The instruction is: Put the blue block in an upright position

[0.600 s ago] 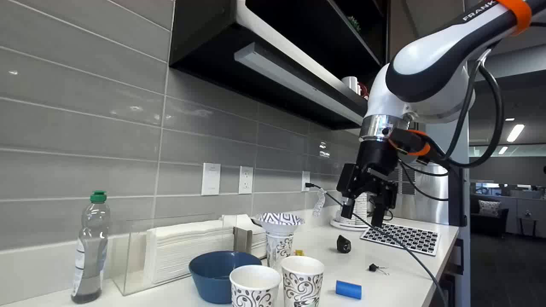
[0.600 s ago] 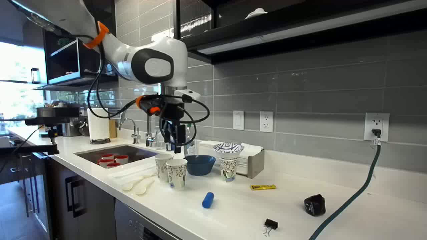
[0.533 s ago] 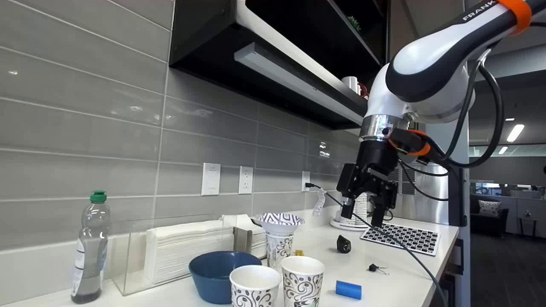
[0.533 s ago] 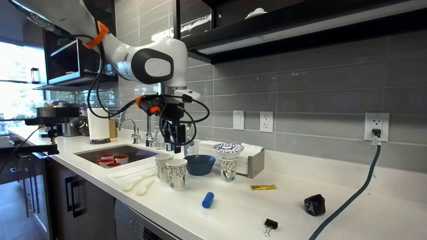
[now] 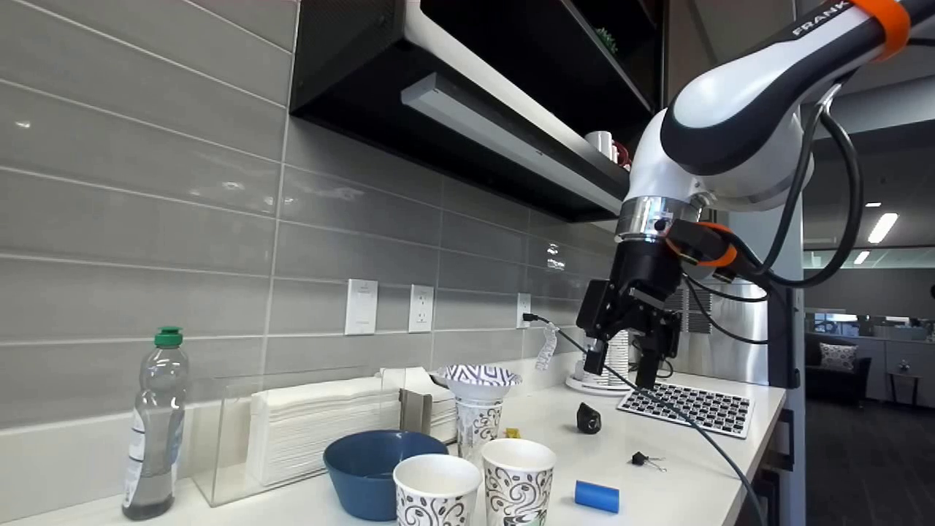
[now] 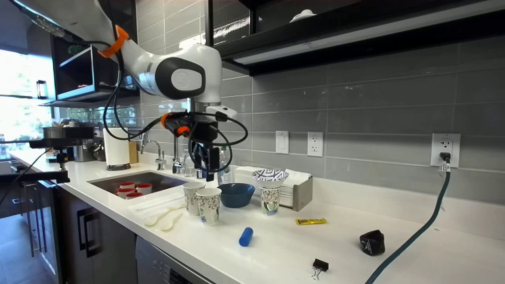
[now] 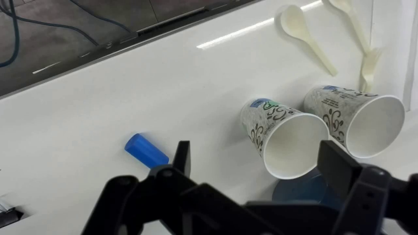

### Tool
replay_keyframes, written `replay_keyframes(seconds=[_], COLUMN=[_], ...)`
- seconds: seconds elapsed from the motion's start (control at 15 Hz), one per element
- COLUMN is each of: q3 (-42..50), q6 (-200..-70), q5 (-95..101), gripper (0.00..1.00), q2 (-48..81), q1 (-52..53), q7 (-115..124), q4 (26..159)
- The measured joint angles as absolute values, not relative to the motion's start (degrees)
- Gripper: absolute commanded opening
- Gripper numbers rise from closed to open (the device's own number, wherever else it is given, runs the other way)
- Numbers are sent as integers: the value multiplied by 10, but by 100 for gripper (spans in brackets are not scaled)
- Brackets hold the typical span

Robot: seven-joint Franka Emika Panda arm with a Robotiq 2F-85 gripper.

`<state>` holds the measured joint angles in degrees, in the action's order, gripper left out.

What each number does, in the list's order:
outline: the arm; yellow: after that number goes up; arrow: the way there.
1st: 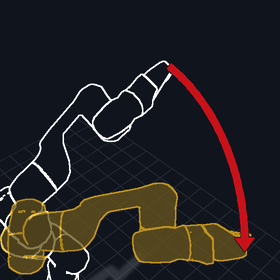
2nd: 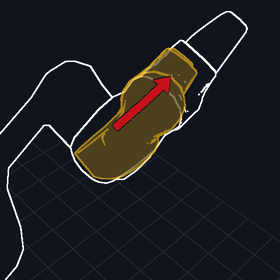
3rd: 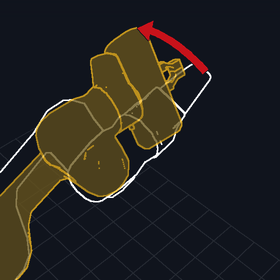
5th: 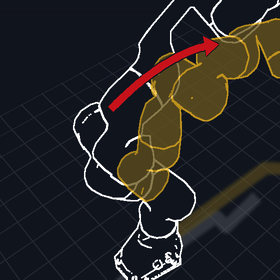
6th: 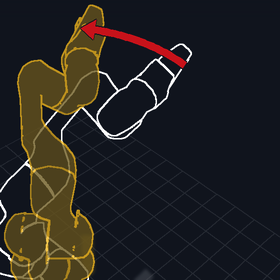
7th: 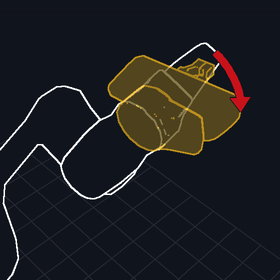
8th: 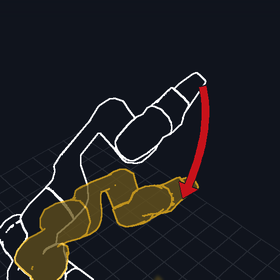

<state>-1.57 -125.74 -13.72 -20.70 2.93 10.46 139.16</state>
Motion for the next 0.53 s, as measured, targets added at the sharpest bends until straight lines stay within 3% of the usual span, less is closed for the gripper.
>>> replay_keyframes(seconds=[0.53], q3=[44], q6=[-1308], q5=[-140], gripper=[100], q2=[-192], q1=[-1], q7=[10], q4=[1433])
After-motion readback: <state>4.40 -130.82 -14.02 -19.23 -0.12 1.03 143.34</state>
